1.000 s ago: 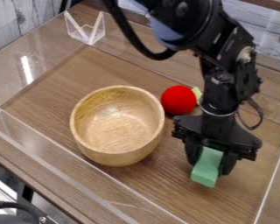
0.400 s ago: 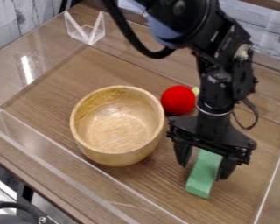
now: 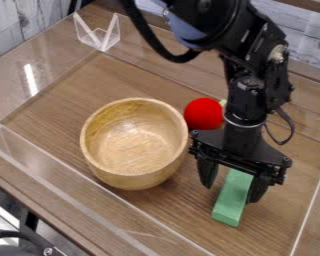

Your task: Remove the green stick from the brown bowl and put it on the table

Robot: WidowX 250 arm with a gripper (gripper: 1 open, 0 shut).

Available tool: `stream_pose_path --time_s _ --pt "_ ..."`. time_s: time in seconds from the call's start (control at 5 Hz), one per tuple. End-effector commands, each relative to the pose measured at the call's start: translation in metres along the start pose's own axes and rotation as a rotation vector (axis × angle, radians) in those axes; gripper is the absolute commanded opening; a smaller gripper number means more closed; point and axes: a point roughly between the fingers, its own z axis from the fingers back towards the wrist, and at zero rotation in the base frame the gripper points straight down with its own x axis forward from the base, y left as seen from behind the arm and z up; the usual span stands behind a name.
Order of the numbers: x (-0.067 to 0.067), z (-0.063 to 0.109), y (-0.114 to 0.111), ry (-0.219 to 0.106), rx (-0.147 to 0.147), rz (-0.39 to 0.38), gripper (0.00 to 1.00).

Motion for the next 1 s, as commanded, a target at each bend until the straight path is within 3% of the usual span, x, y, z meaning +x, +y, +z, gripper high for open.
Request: stream_pose_path --time_s 0.0,0.8 --pt "0.0103 0.0154 -0.0022 -0.048 -0.025 0.008 1.00" --pt "0.0102 0.0092 0.0022 -0.020 -0.009 0.027 1.00"
